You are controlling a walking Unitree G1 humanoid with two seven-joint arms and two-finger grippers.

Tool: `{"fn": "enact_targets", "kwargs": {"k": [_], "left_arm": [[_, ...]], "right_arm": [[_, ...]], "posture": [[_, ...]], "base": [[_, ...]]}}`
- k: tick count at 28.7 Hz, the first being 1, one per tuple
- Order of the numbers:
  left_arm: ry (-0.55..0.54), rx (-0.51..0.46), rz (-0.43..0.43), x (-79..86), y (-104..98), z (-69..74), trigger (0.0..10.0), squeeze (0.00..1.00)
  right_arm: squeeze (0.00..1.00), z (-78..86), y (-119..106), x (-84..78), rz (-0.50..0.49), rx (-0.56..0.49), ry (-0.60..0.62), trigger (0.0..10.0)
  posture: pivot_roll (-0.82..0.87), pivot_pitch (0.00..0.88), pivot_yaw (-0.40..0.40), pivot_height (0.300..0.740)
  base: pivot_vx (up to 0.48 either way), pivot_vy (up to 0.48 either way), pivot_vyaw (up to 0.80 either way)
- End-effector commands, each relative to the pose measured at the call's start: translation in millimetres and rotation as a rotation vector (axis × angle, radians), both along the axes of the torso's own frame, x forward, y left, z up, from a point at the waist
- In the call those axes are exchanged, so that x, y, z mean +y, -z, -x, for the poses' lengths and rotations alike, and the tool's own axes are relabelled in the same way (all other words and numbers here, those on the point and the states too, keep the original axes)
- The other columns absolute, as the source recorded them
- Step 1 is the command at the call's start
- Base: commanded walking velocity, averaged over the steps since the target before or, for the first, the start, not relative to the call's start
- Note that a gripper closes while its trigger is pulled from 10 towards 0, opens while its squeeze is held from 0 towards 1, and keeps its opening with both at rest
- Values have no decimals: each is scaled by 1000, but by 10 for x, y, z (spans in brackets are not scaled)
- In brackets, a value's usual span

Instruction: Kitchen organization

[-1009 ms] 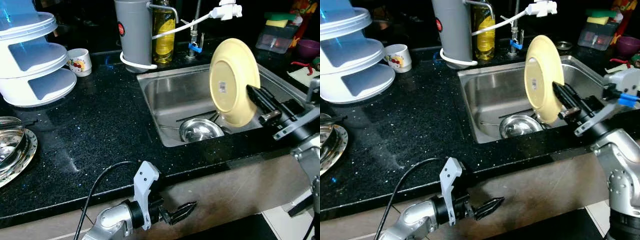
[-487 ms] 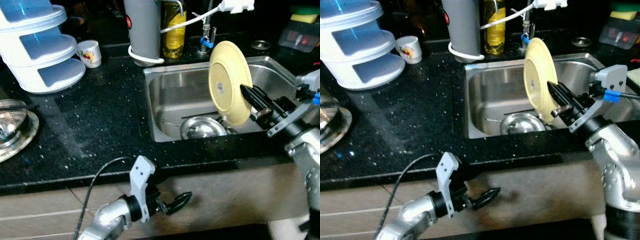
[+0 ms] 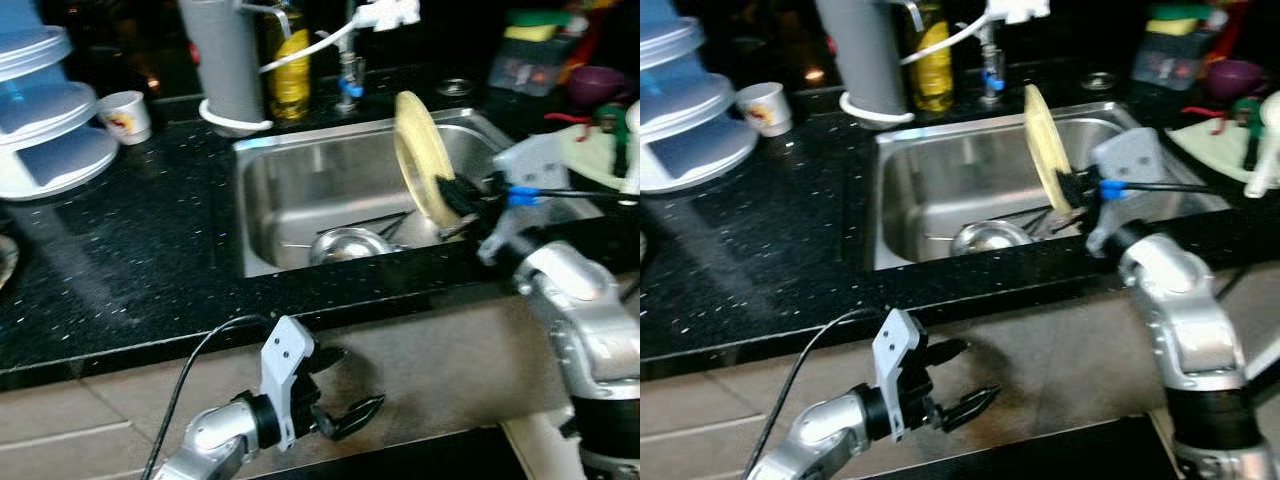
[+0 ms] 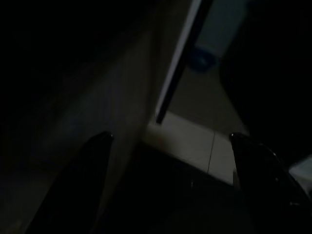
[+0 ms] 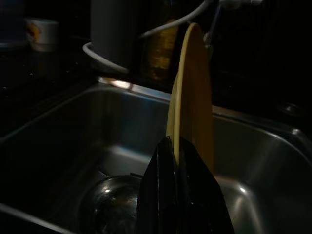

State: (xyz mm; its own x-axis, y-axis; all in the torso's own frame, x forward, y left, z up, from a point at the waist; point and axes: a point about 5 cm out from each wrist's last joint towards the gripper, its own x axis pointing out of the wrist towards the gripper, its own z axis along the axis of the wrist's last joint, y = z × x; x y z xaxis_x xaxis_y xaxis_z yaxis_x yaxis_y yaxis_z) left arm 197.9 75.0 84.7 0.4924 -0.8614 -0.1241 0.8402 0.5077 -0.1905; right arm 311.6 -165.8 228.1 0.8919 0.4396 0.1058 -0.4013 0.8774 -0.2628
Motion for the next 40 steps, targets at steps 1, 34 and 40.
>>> {"fn": "enact_targets", "kwargs": {"k": [1, 34, 40], "left_arm": [[-5, 14, -62, 55, 85, 43, 10000, 0], [-251, -55, -153, 269, 177, -166, 10000, 0], [-257, -65, -151, 275, 170, -201, 10000, 0]], "right_arm": [[0, -55, 83, 209, 71, -9, -28, 10000], [0, 149, 571, -263, -643, 79, -34, 10000], [0, 484, 622, -320, -850, 88, -280, 10000]], "posture": [[53, 0, -9, 740], [45, 0, 7, 740], [38, 0, 17, 740]], "base": [[0, 0, 0], [0, 0, 0], [0, 0, 0]]}}
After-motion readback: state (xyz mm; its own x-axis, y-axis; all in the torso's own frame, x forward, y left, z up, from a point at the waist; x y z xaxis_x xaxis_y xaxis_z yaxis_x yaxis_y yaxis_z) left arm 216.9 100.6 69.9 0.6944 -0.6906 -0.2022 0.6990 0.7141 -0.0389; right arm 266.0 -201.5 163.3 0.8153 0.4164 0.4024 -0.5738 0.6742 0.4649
